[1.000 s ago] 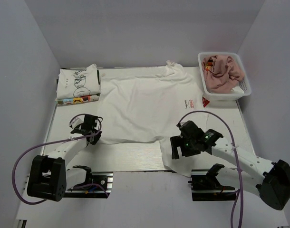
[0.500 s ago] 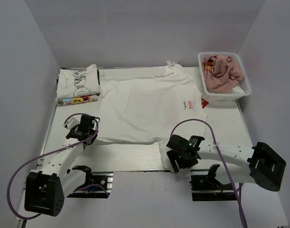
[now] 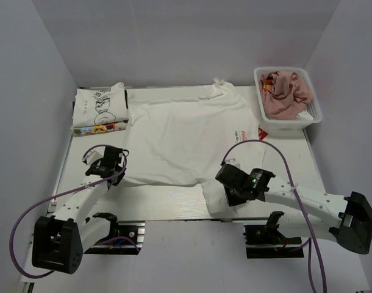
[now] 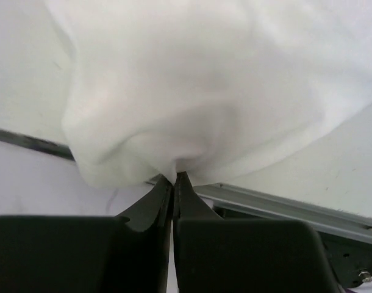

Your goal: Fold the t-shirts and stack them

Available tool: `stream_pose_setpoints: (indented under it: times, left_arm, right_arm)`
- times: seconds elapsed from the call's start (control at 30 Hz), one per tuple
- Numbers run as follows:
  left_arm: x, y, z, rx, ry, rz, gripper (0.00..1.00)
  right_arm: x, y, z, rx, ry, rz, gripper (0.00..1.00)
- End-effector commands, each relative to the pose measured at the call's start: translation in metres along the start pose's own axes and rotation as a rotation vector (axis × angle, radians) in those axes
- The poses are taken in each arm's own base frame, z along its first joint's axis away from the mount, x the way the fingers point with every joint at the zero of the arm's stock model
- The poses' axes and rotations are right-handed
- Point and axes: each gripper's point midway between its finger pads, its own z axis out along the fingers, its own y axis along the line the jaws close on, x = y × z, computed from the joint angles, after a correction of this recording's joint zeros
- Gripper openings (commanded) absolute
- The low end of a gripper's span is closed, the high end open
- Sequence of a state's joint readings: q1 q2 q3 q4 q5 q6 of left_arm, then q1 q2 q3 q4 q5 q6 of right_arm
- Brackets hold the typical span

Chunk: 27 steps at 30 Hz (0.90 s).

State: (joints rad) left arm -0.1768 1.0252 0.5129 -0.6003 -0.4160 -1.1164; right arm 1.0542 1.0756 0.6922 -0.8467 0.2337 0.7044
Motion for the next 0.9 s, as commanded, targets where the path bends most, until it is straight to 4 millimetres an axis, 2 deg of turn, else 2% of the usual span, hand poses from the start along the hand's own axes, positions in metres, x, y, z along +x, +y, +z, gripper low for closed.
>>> stream_pose_setpoints:
  times: [0.0, 0.1, 0.13, 0.17, 0.23, 0.3, 0.33, 0.37, 0.4, 0.43, 0.47, 0.5, 0.53, 0.57, 0.6, 0.63, 0.67, 0.7, 0.73, 0.77, 0.8, 0.83, 0.87]
  left_arm:
    - [-0.026, -0.025, -0.008, 0.037, -0.063, -0.005, 0.00]
    - [-0.039, -0.044, -0.010, 0.062, -0.087, -0.001, 0.00]
    - [-0.039, -0.045, -0.004, 0.036, -0.086, 0.010, 0.00]
    - [-0.046, -0.057, -0.007, 0.050, -0.093, 0.002, 0.00]
    - [-0.051, -0.068, -0.004, 0.049, -0.103, 0.000, 0.00]
    - [-0.061, -0.081, 0.002, 0.033, -0.112, -0.004, 0.00]
    - [-0.062, -0.085, 0.004, 0.030, -0.111, 0.006, 0.00]
    - [-0.073, -0.094, 0.002, 0.031, -0.128, -0.007, 0.00]
    - [-0.070, -0.096, 0.010, 0.011, -0.117, 0.004, 0.00]
    - [-0.080, -0.105, 0.011, 0.016, -0.127, -0.001, 0.00]
    - [-0.084, -0.107, 0.014, 0.008, -0.130, 0.003, 0.00]
    - [-0.082, -0.110, 0.024, -0.008, -0.121, 0.022, 0.00]
    - [-0.090, -0.118, 0.027, -0.002, -0.133, 0.020, 0.00]
    - [-0.096, -0.123, 0.034, 0.001, -0.141, 0.016, 0.00]
    - [-0.101, -0.139, 0.035, 0.028, -0.141, 0.022, 0.00]
    - [-0.096, -0.138, 0.053, -0.006, -0.113, 0.040, 0.00]
    - [-0.095, -0.146, 0.060, -0.002, -0.104, 0.041, 0.00]
    - [-0.106, -0.158, 0.064, 0.007, -0.116, 0.025, 0.00]
    - [-0.104, -0.163, 0.071, 0.015, -0.085, 0.036, 0.00]
    - [-0.096, -0.166, 0.087, 0.008, -0.062, 0.062, 0.04]
    - [-0.102, -0.183, 0.091, 0.053, -0.075, 0.064, 0.44]
    - [-0.101, -0.188, 0.096, 0.071, -0.056, 0.082, 0.76]
    - [-0.101, -0.193, 0.099, 0.087, -0.051, 0.093, 1.00]
  right_arm:
    - [-0.050, -0.013, -0.018, 0.102, -0.155, 0.066, 0.00]
    - [-0.092, -0.020, -0.021, 0.141, -0.250, 0.099, 0.00]
    - [-0.107, -0.026, -0.026, 0.155, -0.280, 0.088, 0.00]
    - [-0.125, -0.024, -0.028, 0.150, -0.317, 0.102, 0.00]
    - [-0.158, -0.038, -0.034, 0.171, -0.391, 0.144, 0.00]
    - [-0.189, -0.041, -0.041, 0.174, -0.457, 0.179, 0.00]
    - [-0.199, -0.059, -0.041, 0.195, -0.455, 0.202, 0.00]
    - [-0.205, -0.061, -0.040, 0.185, -0.456, 0.211, 0.00]
    - [-0.226, -0.060, -0.041, 0.177, -0.482, 0.212, 0.00]
    - [-0.235, -0.071, -0.039, 0.164, -0.474, 0.243, 0.00]
    - [-0.247, -0.069, -0.043, 0.140, -0.488, 0.240, 0.00]
    - [-0.261, -0.073, -0.032, 0.137, -0.470, 0.261, 0.00]
    - [-0.275, -0.078, -0.035, 0.127, -0.485, 0.285, 0.00]
    - [-0.282, -0.085, -0.021, 0.126, -0.461, 0.300, 0.00]
    - [-0.292, -0.086, -0.013, 0.123, -0.448, 0.306, 0.00]
    - [-0.307, -0.092, -0.016, 0.118, -0.467, 0.318, 0.00]
    - [-0.310, -0.102, 0.001, 0.142, -0.430, 0.335, 0.00]
    - [-0.331, -0.106, 0.003, 0.146, -0.448, 0.347, 0.00]
    - [-0.338, -0.118, 0.018, 0.163, -0.439, 0.355, 0.00]
    - [-0.344, -0.123, 0.024, 0.171, -0.434, 0.349, 0.00]
    - [-0.361, -0.126, 0.017, 0.174, -0.468, 0.353, 0.00]
    - [-0.370, -0.134, 0.040, 0.196, -0.440, 0.359, 0.00]
    - [-0.374, -0.143, 0.045, 0.234, -0.439, 0.352, 0.00]
